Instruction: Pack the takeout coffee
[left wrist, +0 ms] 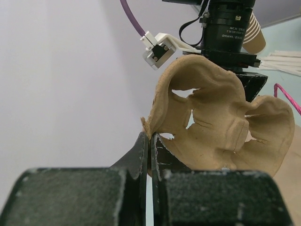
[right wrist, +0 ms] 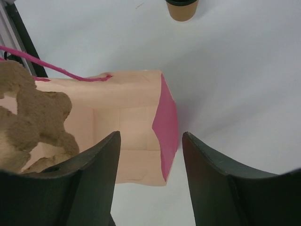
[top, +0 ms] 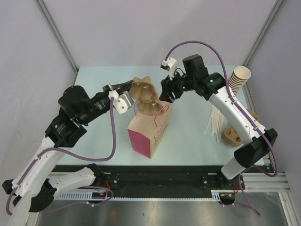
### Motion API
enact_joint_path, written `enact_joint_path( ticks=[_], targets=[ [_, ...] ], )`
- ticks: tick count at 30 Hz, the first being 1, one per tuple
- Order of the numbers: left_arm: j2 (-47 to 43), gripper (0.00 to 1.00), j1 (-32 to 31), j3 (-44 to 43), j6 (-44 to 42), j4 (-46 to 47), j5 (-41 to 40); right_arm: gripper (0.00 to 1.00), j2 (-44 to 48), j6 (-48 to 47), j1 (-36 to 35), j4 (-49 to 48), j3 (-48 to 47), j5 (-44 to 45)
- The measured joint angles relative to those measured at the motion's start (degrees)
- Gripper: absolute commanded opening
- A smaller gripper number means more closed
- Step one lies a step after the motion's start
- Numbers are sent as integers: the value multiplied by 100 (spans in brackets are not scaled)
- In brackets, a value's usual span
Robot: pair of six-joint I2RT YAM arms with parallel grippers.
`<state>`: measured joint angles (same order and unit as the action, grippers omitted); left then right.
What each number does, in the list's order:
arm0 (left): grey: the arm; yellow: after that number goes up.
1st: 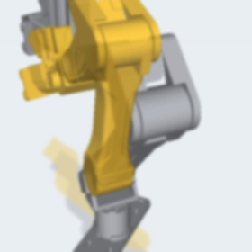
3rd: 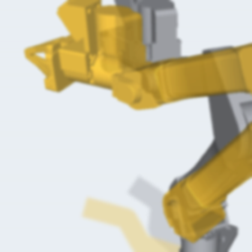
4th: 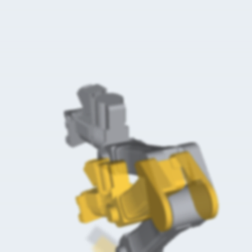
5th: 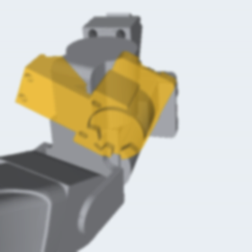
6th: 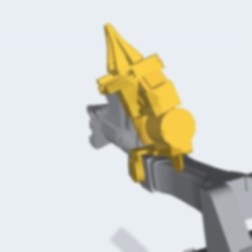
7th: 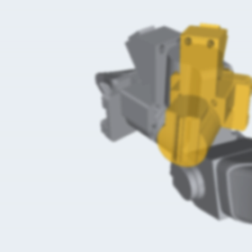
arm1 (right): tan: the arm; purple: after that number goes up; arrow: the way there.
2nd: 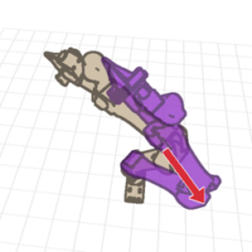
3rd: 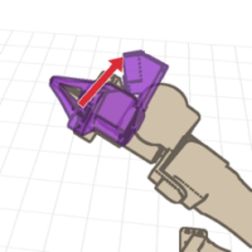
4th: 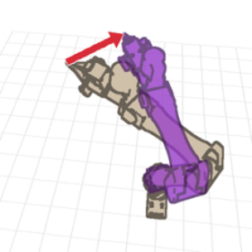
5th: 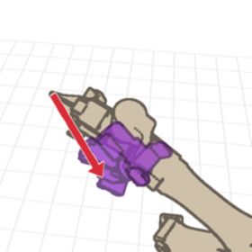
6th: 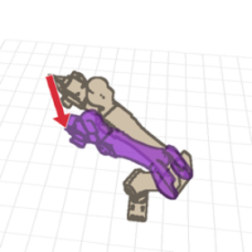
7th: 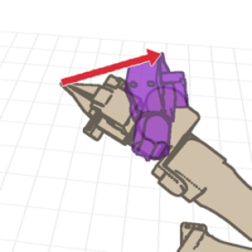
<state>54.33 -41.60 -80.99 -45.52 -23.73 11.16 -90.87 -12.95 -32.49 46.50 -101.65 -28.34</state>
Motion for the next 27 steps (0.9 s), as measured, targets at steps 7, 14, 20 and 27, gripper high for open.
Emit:
enact_joint_path(
  ticks=[7, 14, 20, 27],
  targets=[
    [0, 0, -17, 81, -267, -223, 17, 55, 0, -175, -188, 44, 243, -44],
    [2, 0, -168, 96, -575, -612, 105, 26, 0, -337, -267, 127, 350, 83],
    [4, 0, -531, 225, -730, -1012, 149, 0, 0, -476, -306, 122, 348, 203],
    [55, 0, -922, 435, -745, -1228, 90, 0, 44, -758, -673, 138, 236, 245]
  ],
)
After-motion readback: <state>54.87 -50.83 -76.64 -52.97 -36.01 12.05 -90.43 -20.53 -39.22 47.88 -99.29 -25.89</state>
